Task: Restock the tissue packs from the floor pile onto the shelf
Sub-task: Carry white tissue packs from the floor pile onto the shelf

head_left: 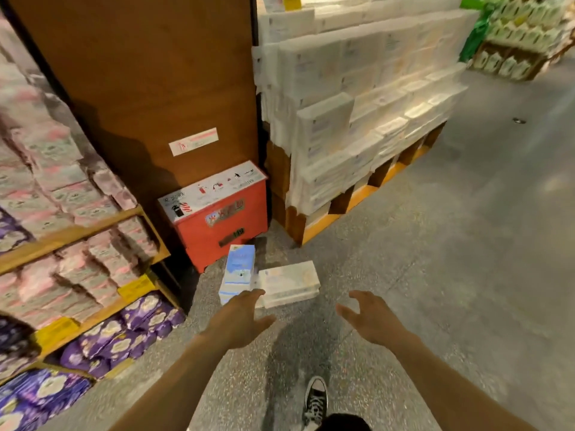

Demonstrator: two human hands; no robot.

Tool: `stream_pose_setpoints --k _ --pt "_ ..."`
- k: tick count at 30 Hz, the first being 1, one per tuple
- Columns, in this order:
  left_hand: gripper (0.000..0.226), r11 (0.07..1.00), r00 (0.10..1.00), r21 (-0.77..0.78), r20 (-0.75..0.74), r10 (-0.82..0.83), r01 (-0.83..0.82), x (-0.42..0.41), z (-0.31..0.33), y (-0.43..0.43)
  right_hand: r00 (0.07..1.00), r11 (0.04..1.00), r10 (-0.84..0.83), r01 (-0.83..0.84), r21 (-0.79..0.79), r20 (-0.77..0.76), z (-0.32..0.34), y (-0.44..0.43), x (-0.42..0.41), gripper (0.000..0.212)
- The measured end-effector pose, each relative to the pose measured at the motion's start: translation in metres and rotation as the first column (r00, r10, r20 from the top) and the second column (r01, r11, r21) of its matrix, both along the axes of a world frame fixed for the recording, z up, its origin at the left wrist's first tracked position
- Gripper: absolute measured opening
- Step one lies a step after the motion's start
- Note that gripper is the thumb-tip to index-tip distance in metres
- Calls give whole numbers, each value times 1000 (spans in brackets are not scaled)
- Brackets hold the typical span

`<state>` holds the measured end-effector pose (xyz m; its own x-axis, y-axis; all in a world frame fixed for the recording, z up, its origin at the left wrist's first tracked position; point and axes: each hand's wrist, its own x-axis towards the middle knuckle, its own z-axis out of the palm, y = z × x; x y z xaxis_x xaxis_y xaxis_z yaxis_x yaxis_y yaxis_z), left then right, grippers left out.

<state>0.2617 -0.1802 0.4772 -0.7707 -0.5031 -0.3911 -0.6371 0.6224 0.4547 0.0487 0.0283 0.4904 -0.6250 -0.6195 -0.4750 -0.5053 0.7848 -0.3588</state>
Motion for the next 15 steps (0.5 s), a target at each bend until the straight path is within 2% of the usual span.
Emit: stream_pose_setpoints --k 1,8,10,15 --pt "76 1000 1000 12 6 23 -23 -16 -3 -11 1000 1000 18 -18 17 -1 -4 -14 -21 123" --pt "84 985 994 135 55 99 -106 -93 -42 -78 996 993 83 -85 78 27 -28 -104 -129 73" --pt "86 979 992 167 64 108 -117 -115 -59 -103 997 994 60 -63 87 46 -46 -128 -152 70" --pt "73 981 994 165 43 100 -106 -175 -121 -171 998 996 -21 17 83 53 -109 -190 -203 69"
